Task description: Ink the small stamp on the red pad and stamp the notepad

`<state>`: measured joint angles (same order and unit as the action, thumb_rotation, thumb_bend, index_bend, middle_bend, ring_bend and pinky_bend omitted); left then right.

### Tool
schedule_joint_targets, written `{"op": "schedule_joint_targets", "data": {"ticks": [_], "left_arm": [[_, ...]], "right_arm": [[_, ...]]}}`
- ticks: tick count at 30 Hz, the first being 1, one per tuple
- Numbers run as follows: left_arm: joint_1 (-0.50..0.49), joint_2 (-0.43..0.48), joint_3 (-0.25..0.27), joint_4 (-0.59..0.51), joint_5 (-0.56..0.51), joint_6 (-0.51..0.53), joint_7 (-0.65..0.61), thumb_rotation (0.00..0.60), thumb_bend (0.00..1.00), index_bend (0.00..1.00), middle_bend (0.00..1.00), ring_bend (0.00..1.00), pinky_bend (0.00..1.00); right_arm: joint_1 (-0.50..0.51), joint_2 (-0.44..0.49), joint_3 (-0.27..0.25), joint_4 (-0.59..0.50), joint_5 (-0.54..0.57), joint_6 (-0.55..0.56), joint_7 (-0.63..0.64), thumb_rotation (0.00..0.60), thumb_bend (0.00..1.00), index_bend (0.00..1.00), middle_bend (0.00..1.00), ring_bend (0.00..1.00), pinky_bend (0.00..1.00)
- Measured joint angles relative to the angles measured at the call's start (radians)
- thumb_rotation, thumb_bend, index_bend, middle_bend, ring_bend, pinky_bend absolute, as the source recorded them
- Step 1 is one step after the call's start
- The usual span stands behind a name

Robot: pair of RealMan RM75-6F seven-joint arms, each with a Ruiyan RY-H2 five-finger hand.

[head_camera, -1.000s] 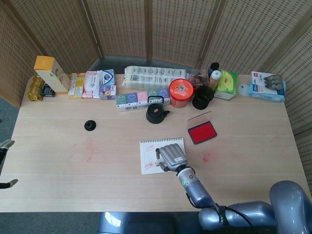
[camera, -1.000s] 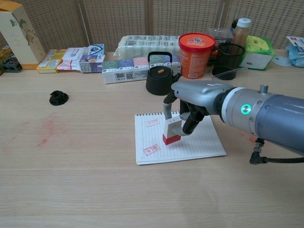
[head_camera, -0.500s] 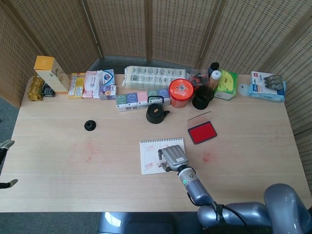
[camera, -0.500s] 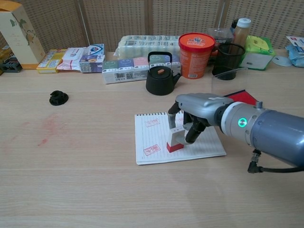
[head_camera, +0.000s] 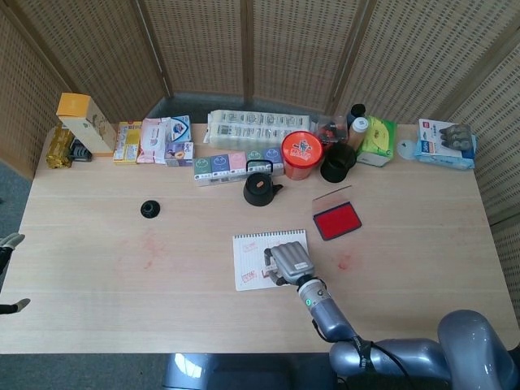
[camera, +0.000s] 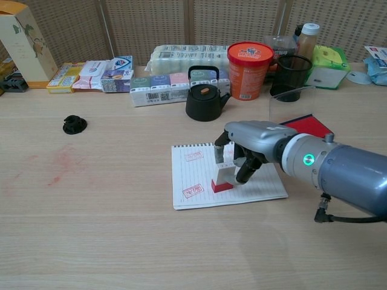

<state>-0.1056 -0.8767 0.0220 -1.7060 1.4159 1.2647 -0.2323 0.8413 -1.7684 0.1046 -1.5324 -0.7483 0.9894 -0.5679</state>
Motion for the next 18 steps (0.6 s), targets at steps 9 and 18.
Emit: {"op": "schedule_joint_targets", "data": {"ticks": [9,18], "left_arm": [[0.003,0.003,0.001,0.000,0.007,0.008,-0.007,0.600,0.00,0.00,0.00,0.00,0.10],[0.004,0.004,0.003,0.000,0.013,0.011,-0.011,0.600,0.00,0.00,0.00,0.00,0.10]], "right_arm": [[-0.004,0.037,0.014,-0.074,-0.008,0.034,-0.028,0.600,0.60,0.66,0.99,1.00,1.00],[0.000,0.140,0.060,-0.248,-0.021,0.113,-0.087,0.600,0.60,0.66,1.00,1.00,1.00]]}}
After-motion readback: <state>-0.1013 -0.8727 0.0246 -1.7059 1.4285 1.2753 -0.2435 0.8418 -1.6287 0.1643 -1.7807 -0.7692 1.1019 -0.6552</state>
